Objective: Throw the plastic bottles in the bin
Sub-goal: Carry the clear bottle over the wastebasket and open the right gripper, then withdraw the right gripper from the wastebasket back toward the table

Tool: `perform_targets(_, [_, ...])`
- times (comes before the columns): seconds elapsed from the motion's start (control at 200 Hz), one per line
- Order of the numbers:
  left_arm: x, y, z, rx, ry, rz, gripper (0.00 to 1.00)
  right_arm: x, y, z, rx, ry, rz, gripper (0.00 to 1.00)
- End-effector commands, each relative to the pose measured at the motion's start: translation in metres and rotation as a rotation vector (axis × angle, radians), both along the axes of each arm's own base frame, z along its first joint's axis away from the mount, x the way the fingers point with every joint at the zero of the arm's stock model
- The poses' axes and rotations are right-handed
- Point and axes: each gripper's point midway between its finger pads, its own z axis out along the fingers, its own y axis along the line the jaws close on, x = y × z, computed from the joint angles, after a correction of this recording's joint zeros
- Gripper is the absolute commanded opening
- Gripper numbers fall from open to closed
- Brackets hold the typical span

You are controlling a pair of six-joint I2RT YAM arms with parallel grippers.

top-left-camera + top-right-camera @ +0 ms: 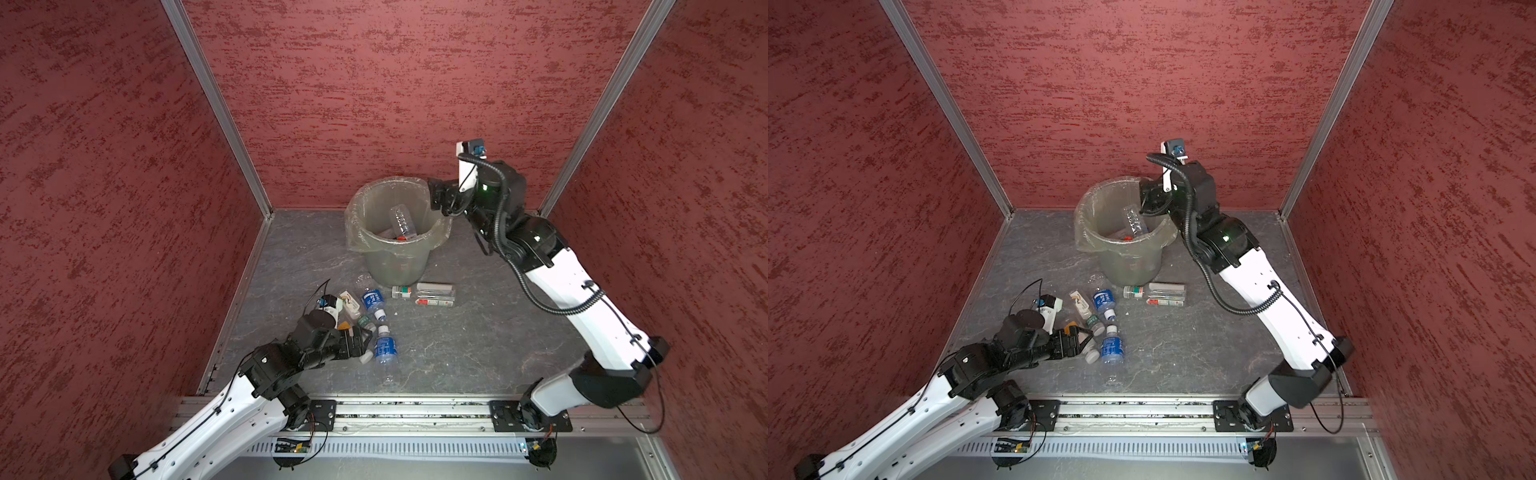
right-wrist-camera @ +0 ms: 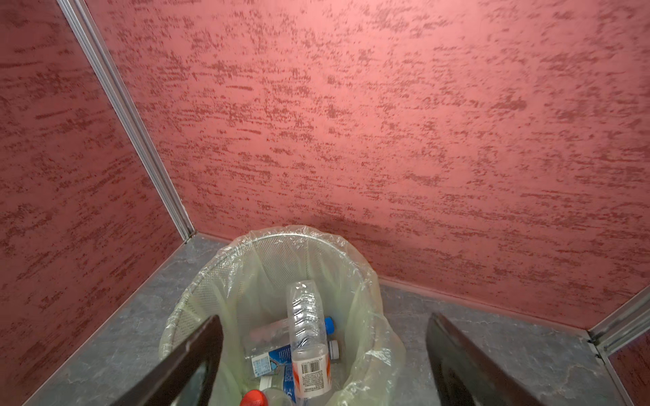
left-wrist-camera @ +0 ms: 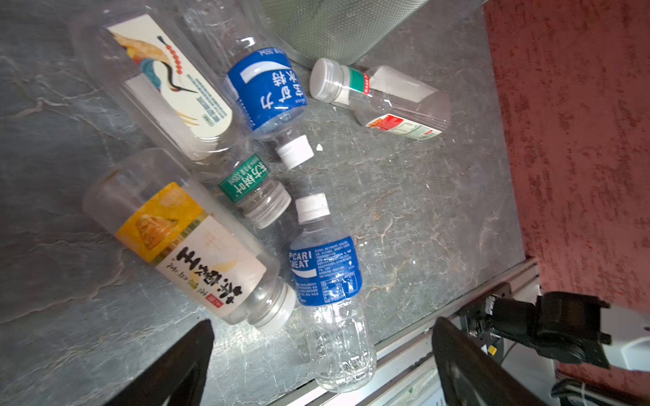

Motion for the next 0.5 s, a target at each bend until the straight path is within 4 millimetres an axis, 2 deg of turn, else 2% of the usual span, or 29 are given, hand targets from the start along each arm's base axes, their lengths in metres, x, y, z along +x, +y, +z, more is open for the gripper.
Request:
perform_targets(0.0, [0.005, 0.006, 0.005, 0.026, -0.008, 0.043, 0.97, -0.012, -0.006, -0.033, 0.002, 0.065, 0.009, 0.86])
perform_targets(0.065, [0.006, 0.003, 0.007, 0.018, -0.011, 0.034, 0.96, -0.022, -0.016, -0.050, -0.010, 0.094, -0.005, 0.83])
perform_targets(0.24, [0.007, -0.010, 0.007, 0.014, 0.011, -0.008, 0.94, -0.047, -0.041, -0.097, -0.043, 0.181, -0.041, 0.65])
perform_targets(0.391, [0.004, -0.024, 0.004, 0.026, 0.016, -0.045, 0.94, -0.069, -0.058, -0.143, -0.059, 0.274, -0.061, 0.64])
perform_targets(0.496, [0.000, -0.037, 0.001, 0.050, 0.015, -0.067, 0.92, -0.082, -0.067, -0.167, -0.059, 0.327, -0.067, 0.63])
